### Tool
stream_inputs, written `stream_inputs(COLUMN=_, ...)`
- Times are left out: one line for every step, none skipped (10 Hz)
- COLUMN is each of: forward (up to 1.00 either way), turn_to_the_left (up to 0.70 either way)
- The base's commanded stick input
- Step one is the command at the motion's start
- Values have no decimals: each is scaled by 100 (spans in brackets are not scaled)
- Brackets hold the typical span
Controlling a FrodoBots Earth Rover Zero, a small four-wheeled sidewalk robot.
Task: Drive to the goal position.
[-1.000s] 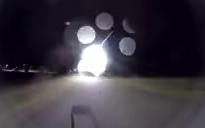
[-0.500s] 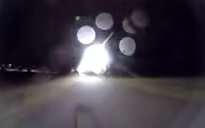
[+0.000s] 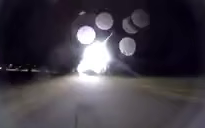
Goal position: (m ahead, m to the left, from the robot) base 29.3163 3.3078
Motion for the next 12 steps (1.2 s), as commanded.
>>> stream_inputs(forward=100, turn_to_the_left=8)
stream_inputs(forward=100, turn_to_the_left=0)
stream_inputs(forward=100, turn_to_the_left=8)
stream_inputs(forward=100, turn_to_the_left=25)
stream_inputs(forward=100, turn_to_the_left=37)
stream_inputs(forward=100, turn_to_the_left=40)
stream_inputs(forward=100, turn_to_the_left=40)
stream_inputs(forward=100, turn_to_the_left=8)
stream_inputs(forward=100, turn_to_the_left=0)
stream_inputs(forward=100, turn_to_the_left=0)
stream_inputs(forward=100, turn_to_the_left=0)
stream_inputs(forward=100, turn_to_the_left=0)
